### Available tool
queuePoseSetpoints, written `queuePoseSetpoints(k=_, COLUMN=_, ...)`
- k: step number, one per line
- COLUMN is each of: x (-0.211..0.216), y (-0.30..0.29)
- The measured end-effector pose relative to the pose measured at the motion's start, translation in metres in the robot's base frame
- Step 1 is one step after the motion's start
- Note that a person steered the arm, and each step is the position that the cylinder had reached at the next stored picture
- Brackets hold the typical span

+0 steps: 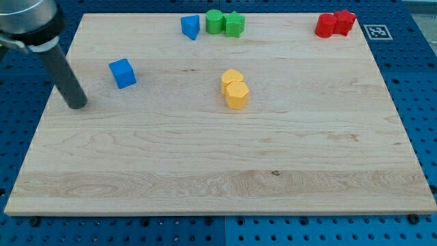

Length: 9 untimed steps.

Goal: Move the cube to the left of the triangle

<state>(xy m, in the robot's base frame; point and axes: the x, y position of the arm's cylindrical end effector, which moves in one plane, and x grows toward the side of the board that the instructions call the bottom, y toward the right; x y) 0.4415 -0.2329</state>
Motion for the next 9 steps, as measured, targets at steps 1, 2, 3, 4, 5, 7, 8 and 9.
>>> queuePoseSetpoints(k=1, x=0.000, y=0.009)
queuePoseSetpoints(k=2, x=-0.005, y=0.018)
queuePoseSetpoints(k=3, x=-0.019, y=0.050)
queuePoseSetpoints(k=4, x=-0.030, y=0.073)
queuePoseSetpoints(k=5, x=-0.030, y=0.073)
queuePoseSetpoints(k=7, x=-0.036, y=0.042)
queuePoseSetpoints(k=8, x=-0.051, y=0.033)
queuePoseSetpoints(k=9, x=-0.059, y=0.039)
